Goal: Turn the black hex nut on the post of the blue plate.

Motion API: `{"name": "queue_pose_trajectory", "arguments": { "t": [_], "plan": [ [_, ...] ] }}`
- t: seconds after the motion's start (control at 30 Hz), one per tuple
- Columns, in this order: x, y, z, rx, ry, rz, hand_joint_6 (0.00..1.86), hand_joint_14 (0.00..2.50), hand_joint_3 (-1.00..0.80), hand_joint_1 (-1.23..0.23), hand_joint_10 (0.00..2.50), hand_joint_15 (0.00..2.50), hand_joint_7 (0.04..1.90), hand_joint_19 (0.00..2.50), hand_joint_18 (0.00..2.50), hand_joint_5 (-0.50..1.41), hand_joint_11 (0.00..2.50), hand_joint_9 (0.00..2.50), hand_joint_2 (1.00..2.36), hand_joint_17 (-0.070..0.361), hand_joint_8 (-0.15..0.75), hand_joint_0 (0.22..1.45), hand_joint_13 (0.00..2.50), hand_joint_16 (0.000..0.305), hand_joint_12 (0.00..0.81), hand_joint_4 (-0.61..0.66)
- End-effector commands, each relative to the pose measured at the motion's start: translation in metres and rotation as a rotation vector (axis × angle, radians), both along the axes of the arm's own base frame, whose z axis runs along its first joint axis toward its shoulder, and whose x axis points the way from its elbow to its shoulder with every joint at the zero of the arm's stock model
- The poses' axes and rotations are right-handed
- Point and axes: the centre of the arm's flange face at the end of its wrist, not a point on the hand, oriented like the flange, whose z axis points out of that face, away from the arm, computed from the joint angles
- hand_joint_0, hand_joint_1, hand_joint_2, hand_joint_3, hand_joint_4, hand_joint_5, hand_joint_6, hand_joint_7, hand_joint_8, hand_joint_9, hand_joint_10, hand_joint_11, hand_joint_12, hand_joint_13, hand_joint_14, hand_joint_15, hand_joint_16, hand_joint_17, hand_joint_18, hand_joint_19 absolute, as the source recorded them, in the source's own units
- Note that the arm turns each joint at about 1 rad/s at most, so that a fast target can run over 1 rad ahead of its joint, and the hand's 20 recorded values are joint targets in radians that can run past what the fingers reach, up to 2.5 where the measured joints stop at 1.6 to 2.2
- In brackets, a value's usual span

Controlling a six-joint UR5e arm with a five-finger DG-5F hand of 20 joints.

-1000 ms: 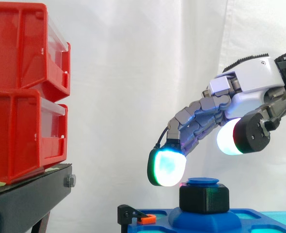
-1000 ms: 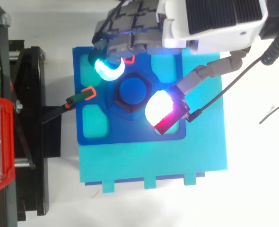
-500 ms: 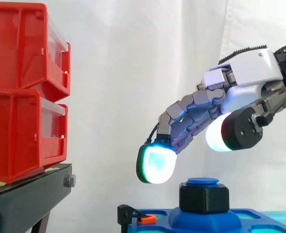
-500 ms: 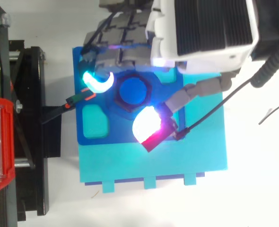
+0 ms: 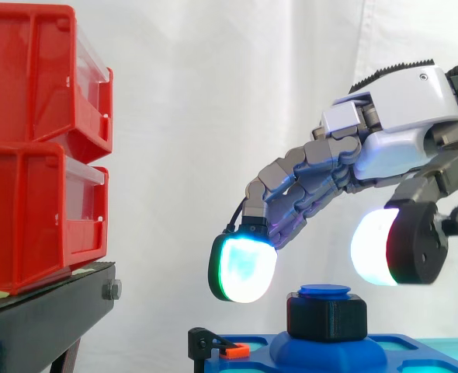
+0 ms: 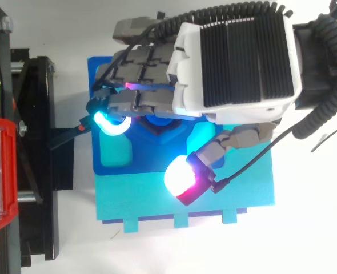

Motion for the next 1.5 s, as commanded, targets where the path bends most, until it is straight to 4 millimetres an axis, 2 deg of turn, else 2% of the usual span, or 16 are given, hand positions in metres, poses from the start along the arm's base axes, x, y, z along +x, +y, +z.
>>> {"name": "queue_pose_trajectory", "arguments": {
  "t": [0.0, 0.17, 0.73, 1.47],
  "plan": [
    [0.0, 0.001, -0.003, 0.0, 0.003, 0.001, 0.5, 0.0, -0.5, -0.73, 0.0, 0.12, 0.81, 0.22, 0.33, -0.22, 0.0, 0.39, 1.0, 0.131, 0.265, 0.47, 0.49, 0.058, 0.392, 0.21],
    [-0.001, 0.001, -0.017, 0.0, -0.008, 0.001, 0.5, 0.0, -0.5, -0.79, 0.0, 0.12, 0.83, 0.21, 0.35, -0.22, 0.0, 0.39, 1.0, 0.12, 0.242, 0.52, 0.5, 0.053, 0.372, 0.19],
    [-0.002, -0.002, -0.02, -0.004, -0.004, -0.002, 0.5, 0.0, -0.5, -0.93, 0.0, 0.12, 0.93, 0.2, 0.44, -0.22, 0.0, 0.38, 1.0, 0.106, 0.224, 0.61, 0.53, 0.047, 0.354, 0.19],
    [-0.001, 0.0, -0.024, -0.005, -0.021, 0.001, 0.5, 0.01, -0.5, -0.94, 0.0, 0.16, 1.0, 0.21, 0.47, -0.21, 0.0, 0.4, 1.0, 0.103, 0.232, 0.56, 0.57, 0.046, 0.364, 0.23]
  ]
}}
